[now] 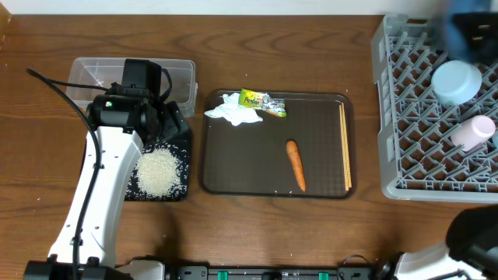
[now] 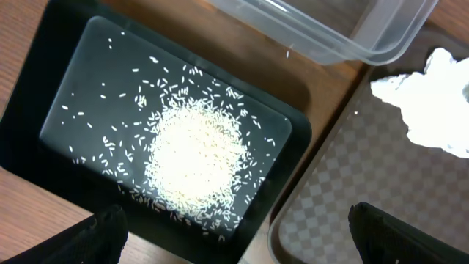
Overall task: Sort waste into correct bins and load items into the dishwasher rack
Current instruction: 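Carry the blue plate to the rack and release it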
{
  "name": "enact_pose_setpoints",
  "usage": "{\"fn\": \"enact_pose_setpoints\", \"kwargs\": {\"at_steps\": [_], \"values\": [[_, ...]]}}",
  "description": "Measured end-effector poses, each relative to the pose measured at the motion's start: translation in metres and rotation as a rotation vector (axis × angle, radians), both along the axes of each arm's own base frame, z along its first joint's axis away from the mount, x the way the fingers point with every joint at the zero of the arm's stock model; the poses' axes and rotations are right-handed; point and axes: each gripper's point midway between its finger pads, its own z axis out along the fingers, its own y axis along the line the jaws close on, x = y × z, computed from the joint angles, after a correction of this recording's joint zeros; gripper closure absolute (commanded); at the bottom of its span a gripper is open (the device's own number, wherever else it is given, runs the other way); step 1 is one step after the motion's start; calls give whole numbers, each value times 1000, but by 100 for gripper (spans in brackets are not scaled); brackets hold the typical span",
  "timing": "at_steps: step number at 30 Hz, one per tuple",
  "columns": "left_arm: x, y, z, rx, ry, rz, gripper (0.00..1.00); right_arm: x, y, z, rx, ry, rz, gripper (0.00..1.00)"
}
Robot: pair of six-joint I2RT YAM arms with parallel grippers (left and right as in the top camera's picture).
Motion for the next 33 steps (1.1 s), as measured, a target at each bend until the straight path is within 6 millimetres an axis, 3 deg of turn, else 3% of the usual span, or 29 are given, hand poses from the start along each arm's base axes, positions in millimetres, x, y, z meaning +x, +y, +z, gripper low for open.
{"fn": "enact_pose_setpoints", "kwargs": {"at_steps": [3, 7, 15, 22, 28, 33], "values": [[0, 0, 0, 0, 0, 0, 1, 6, -39, -3, 44, -51, -13, 99], [0, 0, 0, 0, 0, 0, 1, 21, -80, -23, 101, -56, -37, 99], [0, 0, 0, 0, 0, 0, 1, 53, -137, -69, 219, -17, -105, 99], [0, 0, 0, 0, 0, 0, 1, 75, -158, -107, 330, 41, -140, 99], [0, 0, 0, 0, -1, 0, 1, 86, -162, -132, 401, 98, -153, 99], [0, 0, 0, 0, -1, 0, 1, 90, -154, -133, 409, 105, -142, 99]]}}
